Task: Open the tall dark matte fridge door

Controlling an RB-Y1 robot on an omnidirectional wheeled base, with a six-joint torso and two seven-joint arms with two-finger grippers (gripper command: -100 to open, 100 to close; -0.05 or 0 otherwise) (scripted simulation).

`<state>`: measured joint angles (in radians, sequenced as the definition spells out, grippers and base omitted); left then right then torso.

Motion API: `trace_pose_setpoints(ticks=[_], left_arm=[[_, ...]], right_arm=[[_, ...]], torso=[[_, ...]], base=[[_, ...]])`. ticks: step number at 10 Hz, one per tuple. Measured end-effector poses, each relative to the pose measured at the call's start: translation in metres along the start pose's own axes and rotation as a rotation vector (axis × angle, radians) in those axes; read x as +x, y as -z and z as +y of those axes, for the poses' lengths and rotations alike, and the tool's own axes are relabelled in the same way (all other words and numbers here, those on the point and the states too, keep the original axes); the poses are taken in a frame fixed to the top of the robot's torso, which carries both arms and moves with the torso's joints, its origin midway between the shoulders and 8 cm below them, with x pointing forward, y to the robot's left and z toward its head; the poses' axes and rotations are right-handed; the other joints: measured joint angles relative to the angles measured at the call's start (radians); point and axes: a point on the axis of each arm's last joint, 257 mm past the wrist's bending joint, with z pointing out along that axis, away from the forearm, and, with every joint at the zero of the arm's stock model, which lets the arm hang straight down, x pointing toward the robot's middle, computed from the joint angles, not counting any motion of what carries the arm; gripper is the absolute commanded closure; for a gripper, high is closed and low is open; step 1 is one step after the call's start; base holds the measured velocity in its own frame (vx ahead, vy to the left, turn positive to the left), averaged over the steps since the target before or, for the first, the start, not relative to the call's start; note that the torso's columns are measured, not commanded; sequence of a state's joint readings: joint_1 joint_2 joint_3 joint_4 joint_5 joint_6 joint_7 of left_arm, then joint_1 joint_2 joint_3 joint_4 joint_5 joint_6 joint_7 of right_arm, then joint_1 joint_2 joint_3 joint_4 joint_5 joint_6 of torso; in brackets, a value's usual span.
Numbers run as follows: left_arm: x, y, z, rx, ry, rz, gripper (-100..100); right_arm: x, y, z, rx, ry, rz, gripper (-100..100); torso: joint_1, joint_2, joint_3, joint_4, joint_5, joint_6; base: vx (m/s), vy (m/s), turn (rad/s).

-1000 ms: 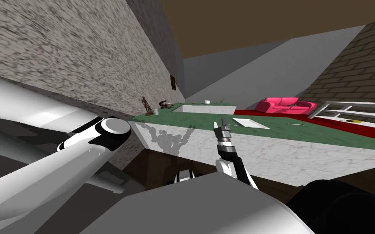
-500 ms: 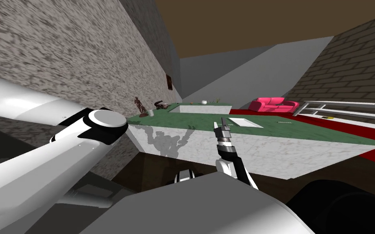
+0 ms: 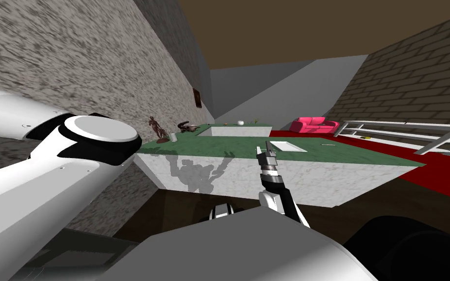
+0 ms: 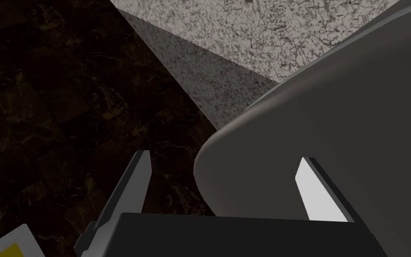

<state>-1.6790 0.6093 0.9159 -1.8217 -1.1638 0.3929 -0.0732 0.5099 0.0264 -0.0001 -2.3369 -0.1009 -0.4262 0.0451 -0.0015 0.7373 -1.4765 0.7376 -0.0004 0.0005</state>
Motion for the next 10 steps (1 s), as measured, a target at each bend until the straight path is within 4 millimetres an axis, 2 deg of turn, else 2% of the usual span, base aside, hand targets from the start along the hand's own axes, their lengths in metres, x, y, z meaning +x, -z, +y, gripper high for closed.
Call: trace_pose_setpoints(ticks=[1,4,9,10], left_arm=[[-0.008,-0.005,0.005,-0.026,0.000,-0.020,-100],[-0.032,-0.020,0.011,-0.087,0.006,-0.074,-100],[-0.082,-0.043,0.041,-0.235,0.011,-0.176,-100],[-0.090,-0.045,0.042,-0.256,0.021,-0.189,-100]], right_arm=[[0.000,0.000,0.000,0.000,0.000,0.000,0],[0.000,0.000,0.000,0.000,0.000,0.000,0],[0.000,0.000,0.000,0.000,0.000,0.000,0],[0.000,0.000,0.000,0.000,0.000,0.000,0]], torso=[[0.001,0.001,0.001,0.000,0.000,-0.001],[0.002,0.001,0.000,0.000,0.000,-0.001],[0.001,0.001,0.001,0.000,0.001,0.000],[0.002,0.001,0.001,0.000,0.001,0.000]], base=[[0.031,-0.012,0.027],[0.063,-0.029,-0.154],[0.065,-0.033,-0.102],[0.024,-0.007,0.010]])
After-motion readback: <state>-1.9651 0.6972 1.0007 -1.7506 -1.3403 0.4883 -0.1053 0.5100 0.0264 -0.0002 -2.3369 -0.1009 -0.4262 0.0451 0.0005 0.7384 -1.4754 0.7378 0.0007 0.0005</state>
